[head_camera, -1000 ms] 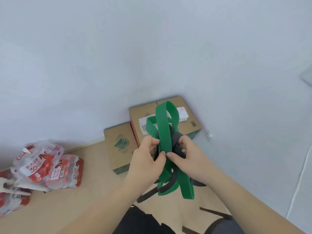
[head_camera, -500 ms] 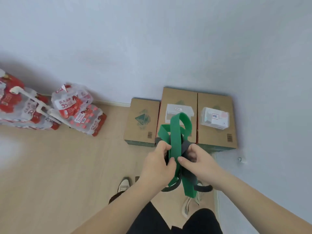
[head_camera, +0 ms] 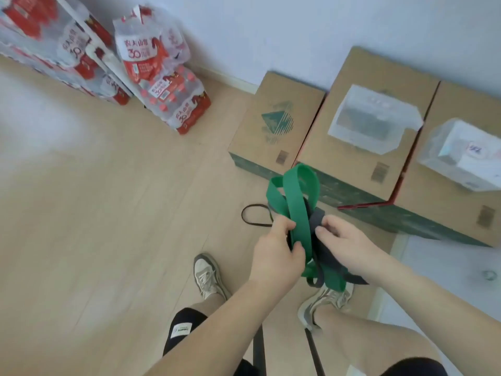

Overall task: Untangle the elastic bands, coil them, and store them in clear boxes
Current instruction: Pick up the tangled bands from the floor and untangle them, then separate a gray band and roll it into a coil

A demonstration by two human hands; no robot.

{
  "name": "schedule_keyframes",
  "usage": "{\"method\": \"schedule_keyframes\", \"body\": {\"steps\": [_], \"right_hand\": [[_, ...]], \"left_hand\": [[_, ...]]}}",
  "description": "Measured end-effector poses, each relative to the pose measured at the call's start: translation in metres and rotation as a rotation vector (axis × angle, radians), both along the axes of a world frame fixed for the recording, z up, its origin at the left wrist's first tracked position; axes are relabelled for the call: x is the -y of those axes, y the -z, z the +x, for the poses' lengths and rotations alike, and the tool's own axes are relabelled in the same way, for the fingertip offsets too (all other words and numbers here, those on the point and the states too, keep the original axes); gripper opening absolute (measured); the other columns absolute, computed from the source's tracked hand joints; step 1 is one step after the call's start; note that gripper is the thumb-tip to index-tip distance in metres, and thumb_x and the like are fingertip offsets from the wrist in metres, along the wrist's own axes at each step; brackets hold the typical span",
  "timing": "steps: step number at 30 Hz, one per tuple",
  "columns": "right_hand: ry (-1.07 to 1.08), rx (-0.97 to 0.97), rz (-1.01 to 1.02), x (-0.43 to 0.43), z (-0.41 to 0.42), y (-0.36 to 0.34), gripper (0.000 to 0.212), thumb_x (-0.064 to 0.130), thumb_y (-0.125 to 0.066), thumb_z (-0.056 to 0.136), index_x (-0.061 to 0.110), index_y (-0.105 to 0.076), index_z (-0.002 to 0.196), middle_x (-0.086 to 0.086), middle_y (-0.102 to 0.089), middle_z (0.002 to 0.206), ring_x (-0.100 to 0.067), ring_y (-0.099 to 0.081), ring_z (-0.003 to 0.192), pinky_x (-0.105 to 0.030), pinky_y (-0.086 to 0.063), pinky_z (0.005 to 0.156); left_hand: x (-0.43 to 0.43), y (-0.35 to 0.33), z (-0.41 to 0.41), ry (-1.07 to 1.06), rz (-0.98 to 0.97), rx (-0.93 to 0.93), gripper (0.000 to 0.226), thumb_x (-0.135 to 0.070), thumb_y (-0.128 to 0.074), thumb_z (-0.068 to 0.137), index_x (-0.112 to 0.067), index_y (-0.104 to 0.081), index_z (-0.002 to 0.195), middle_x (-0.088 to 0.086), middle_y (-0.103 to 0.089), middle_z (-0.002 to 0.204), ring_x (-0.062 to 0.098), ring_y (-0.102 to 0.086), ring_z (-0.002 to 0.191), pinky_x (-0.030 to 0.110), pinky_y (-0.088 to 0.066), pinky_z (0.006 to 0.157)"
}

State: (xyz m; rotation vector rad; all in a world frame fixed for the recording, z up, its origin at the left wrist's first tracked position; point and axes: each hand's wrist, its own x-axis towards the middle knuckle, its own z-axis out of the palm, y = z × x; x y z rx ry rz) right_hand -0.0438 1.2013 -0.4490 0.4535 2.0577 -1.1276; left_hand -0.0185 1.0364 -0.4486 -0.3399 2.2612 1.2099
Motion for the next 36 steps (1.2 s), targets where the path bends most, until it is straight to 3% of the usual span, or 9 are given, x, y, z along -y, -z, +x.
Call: {"method": "schedule_keyframes", "body": {"steps": [6,14,21,27,29,31,33,34,36], "right_hand": [[-0.068,-0.122,0.071,0.028,0.006,0.125,0.030,0.030,-0.048,0.108,0.022,-0.051,0.079,0.008,-0.056,0.069,-0.004,-0.050,0.061,-0.018,-0.038,0.054],[0.086,-0.302,0.151,0.023,0.034,0.197,0.046,0.041,-0.056,0.102,0.001,-0.058,0.079,-0.011,-0.061,0.066,-0.017,-0.050,0.062,-0.032,-0.042,0.059],[-0.013,-0.500,0.238,0.030,0.061,0.130,0.048,0.041,-0.053,0.104,0.016,-0.058,0.064,-0.001,-0.058,0.057,-0.025,-0.057,0.060,-0.041,-0.049,0.057],[-0.370,-0.824,0.610,0.028,0.074,0.047,0.039,0.044,-0.039,0.108,0.028,-0.069,0.090,0.010,-0.066,0.086,-0.018,-0.064,0.083,-0.029,-0.053,0.064],[-0.415,-0.861,0.583,0.028,0.076,0.024,0.037,0.042,-0.038,0.109,0.027,-0.068,0.091,0.009,-0.064,0.095,-0.019,-0.062,0.089,-0.032,-0.053,0.069],[-0.429,-0.852,0.555,0.029,0.076,0.007,0.034,0.041,-0.036,0.110,0.026,-0.061,0.092,0.007,-0.059,0.097,-0.020,-0.059,0.091,-0.035,-0.051,0.070],[-0.435,-0.910,0.536,0.030,0.079,-0.010,0.029,0.039,-0.036,0.110,0.025,-0.057,0.095,0.008,-0.052,0.094,-0.022,-0.056,0.088,-0.035,-0.048,0.064],[-0.430,-0.936,0.518,0.031,0.081,-0.018,0.027,0.038,-0.037,0.110,0.025,-0.054,0.094,0.008,-0.048,0.091,-0.022,-0.055,0.085,-0.034,-0.044,0.060],[-0.487,-0.967,0.513,0.038,0.087,-0.035,0.026,0.039,-0.039,0.110,0.027,-0.056,0.093,0.008,-0.045,0.090,-0.020,-0.053,0.084,-0.031,-0.036,0.056]], "left_hand": [[0.026,0.124,0.007,-0.080,0.015,-0.008,0.028,-0.019,-0.063,0.090,-0.035,-0.054,0.111,-0.014,-0.068,0.096,0.007,-0.066,0.092,0.038,-0.058,0.086],[0.032,0.187,0.038,-0.118,0.085,-0.129,0.026,-0.015,-0.063,0.088,-0.039,-0.057,0.098,-0.018,-0.069,0.095,0.004,-0.068,0.091,0.036,-0.060,0.083],[0.042,0.138,0.050,-0.197,0.056,-0.179,0.025,-0.007,-0.059,0.091,-0.032,-0.058,0.091,-0.004,-0.069,0.097,0.013,-0.069,0.078,0.026,-0.057,0.066],[0.056,0.090,0.061,-0.204,0.008,-0.182,0.021,-0.008,-0.061,0.092,-0.027,-0.062,0.099,-0.002,-0.072,0.092,0.020,-0.069,0.084,0.035,-0.061,0.073],[0.059,0.078,0.069,-0.172,-0.014,-0.117,0.028,-0.008,-0.061,0.094,-0.025,-0.058,0.115,0.002,-0.069,0.108,0.018,-0.068,0.084,0.039,-0.062,0.075],[0.062,0.067,0.078,-0.156,-0.038,-0.064,0.049,-0.009,-0.057,0.099,-0.019,-0.045,0.145,0.005,-0.064,0.119,0.007,-0.058,0.075,0.028,-0.056,0.065],[0.066,0.056,0.089,-0.161,-0.007,-0.091,0.063,-0.007,-0.053,0.100,-0.018,-0.031,0.158,-0.006,-0.060,0.102,-0.001,-0.045,0.067,0.018,-0.041,0.059],[0.068,0.048,0.095,-0.153,0.018,-0.130,0.065,-0.009,-0.054,0.100,-0.019,-0.030,0.159,-0.011,-0.057,0.098,-0.001,-0.047,0.069,0.017,-0.039,0.060],[0.070,0.030,0.104,-0.125,0.061,-0.235,0.071,-0.017,-0.062,0.097,-0.025,-0.029,0.159,-0.005,-0.060,0.130,0.007,-0.061,0.102,0.019,-0.049,0.076]]}}
